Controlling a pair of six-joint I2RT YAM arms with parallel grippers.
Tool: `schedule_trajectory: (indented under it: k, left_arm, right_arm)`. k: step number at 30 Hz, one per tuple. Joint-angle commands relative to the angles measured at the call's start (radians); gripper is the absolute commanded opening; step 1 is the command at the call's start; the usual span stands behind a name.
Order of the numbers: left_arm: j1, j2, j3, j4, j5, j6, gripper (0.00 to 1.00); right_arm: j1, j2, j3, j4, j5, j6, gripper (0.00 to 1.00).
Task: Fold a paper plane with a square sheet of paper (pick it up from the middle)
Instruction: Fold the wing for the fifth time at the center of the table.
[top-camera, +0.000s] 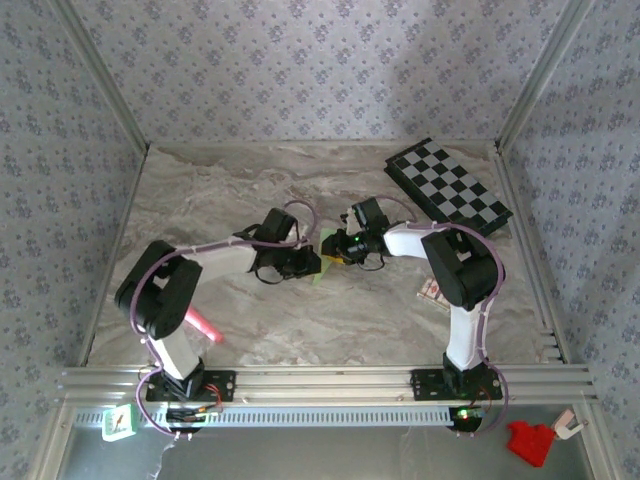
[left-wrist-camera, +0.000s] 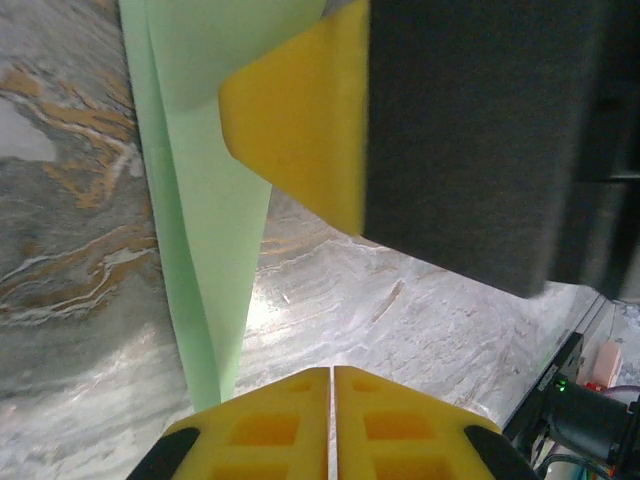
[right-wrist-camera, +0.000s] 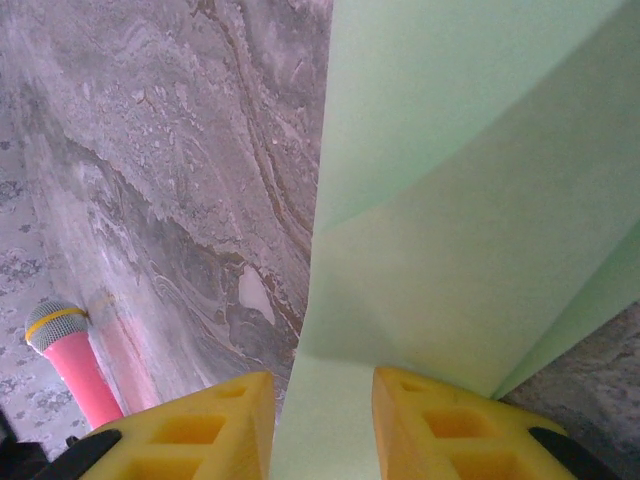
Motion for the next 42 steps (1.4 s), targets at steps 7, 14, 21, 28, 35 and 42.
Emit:
schedule_trajectory:
  k: [7, 14, 21, 28, 35, 42]
  left_arm:
    - [-0.011, 0.073, 0.035, -0.009, 0.024, -0.008, 0.08]
    - [-0.018, 0.095, 0.025, -0.001, 0.021, -0.013, 0.08]
    - [-0.023, 0.110, 0.011, 0.013, 0.017, -0.023, 0.08]
    - [-0.024, 0.123, -0.006, 0.020, 0.013, -0.028, 0.08]
    - [-0.029, 0.125, -0.023, 0.020, 0.006, -0.032, 0.08]
    - [-0.034, 0.124, -0.047, 0.005, -0.017, -0.027, 0.06]
  right_arm:
    - [0.009, 0.032, 0.012, -0.072, 0.027, -0.016, 0.33]
    - [0.009, 0.032, 0.013, -0.078, 0.025, -0.014, 0.33]
    - [0.009, 0.035, 0.018, -0.085, 0.028, -0.014, 0.32]
    - [0.009, 0.036, 0.021, -0.102, 0.038, -0.013, 0.32]
    - [0.010, 0.039, 0.026, -0.124, 0.054, -0.014, 0.31]
    - [0.012, 0.050, 0.038, -0.169, 0.085, -0.021, 0.29]
